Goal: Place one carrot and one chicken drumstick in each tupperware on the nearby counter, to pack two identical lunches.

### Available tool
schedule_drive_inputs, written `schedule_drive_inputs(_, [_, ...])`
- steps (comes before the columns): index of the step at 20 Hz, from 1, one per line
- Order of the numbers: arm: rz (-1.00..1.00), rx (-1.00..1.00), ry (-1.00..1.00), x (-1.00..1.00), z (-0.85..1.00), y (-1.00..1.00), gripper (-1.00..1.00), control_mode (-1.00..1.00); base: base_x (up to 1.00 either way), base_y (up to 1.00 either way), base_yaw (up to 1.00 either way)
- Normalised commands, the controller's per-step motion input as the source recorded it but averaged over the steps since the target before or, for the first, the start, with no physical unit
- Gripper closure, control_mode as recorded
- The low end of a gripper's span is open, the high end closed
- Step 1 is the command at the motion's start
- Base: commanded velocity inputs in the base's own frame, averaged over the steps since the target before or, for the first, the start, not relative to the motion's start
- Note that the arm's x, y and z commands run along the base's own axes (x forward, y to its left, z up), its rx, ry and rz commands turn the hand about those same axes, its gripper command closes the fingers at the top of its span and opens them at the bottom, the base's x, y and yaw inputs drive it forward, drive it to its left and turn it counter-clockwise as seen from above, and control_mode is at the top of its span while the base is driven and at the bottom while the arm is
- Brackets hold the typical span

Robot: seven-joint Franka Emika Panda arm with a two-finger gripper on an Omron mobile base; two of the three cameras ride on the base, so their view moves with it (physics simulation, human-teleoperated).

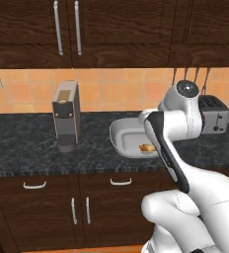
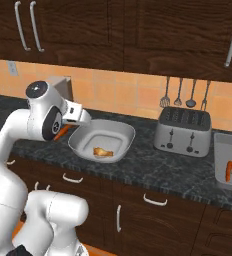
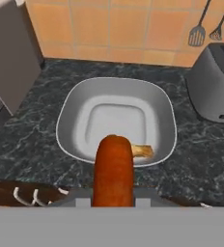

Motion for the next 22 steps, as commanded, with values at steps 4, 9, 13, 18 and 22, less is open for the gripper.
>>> schedule_drive_inputs(4, [0.01, 0.01, 0.0, 1.0, -0.96, -0.04, 1.0, -1.0, 0.0, 0.0, 0.0])
schedule_drive_inputs(9, [0.04, -0.01, 0.01, 1.0, -0.4, 0.0, 1.0, -1.0, 0.0, 0.0, 0.0])
schedule_drive_inputs(13, [0.0, 0.0, 0.03, 1.0, -0.28, 0.0, 1.0, -1.0, 0.0, 0.0, 0.0])
schedule_drive_inputs(18, [0.0, 0.0, 0.0, 1.0, -0.13, 0.0, 1.0, -1.0, 0.0, 0.0, 0.0])
schedule_drive_inputs(22, [0.0, 0.0, 0.0, 0.83, -0.2, 0.01, -1.0, -1.0, 0.0, 0.0, 0.0])
